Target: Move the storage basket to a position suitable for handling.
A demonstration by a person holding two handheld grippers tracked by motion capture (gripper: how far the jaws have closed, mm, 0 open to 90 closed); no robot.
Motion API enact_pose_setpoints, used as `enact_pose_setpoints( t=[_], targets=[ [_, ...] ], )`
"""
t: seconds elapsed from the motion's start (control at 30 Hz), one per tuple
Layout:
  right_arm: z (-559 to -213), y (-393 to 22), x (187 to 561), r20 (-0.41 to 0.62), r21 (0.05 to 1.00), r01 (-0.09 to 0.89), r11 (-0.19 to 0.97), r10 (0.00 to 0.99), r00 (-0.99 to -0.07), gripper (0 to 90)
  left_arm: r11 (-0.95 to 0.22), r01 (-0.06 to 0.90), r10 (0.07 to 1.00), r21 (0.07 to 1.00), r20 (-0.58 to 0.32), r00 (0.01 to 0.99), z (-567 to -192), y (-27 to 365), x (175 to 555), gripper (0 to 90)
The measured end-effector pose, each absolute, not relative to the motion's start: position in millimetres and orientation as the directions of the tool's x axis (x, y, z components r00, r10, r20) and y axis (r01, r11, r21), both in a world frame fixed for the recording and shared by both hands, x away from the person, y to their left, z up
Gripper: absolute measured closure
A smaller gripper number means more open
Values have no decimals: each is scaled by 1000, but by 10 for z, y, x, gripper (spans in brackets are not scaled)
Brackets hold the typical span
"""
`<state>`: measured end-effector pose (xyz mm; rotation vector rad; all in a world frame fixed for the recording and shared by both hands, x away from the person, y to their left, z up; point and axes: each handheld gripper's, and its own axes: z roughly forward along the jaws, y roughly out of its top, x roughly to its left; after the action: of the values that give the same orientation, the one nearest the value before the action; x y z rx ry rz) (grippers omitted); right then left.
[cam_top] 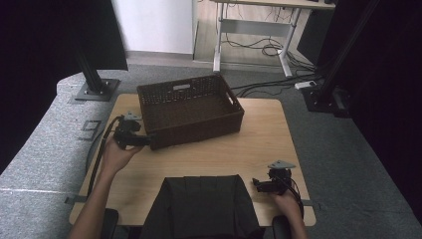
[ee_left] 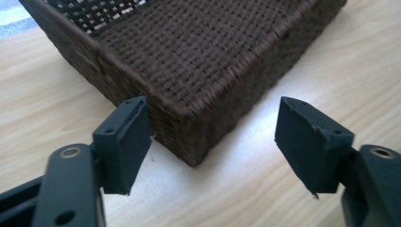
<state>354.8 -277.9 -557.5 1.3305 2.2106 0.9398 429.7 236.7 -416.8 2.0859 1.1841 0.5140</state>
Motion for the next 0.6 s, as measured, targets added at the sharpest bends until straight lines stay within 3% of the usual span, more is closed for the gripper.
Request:
enact_pose_setpoints(
  t=[0.43, 0.6],
  targets=[
    [-5577, -2779, 3549, 8, 718, 617, 323, 882, -471, 0, -323, 611, 895, 722, 24, 445, -4144, 2426, 4615, 444],
    [-5577, -2778, 3549, 8, 718, 617, 323, 882, -471, 0, -315, 634, 905, 706, 21, 426, -4226, 2431, 4697, 467]
  ],
)
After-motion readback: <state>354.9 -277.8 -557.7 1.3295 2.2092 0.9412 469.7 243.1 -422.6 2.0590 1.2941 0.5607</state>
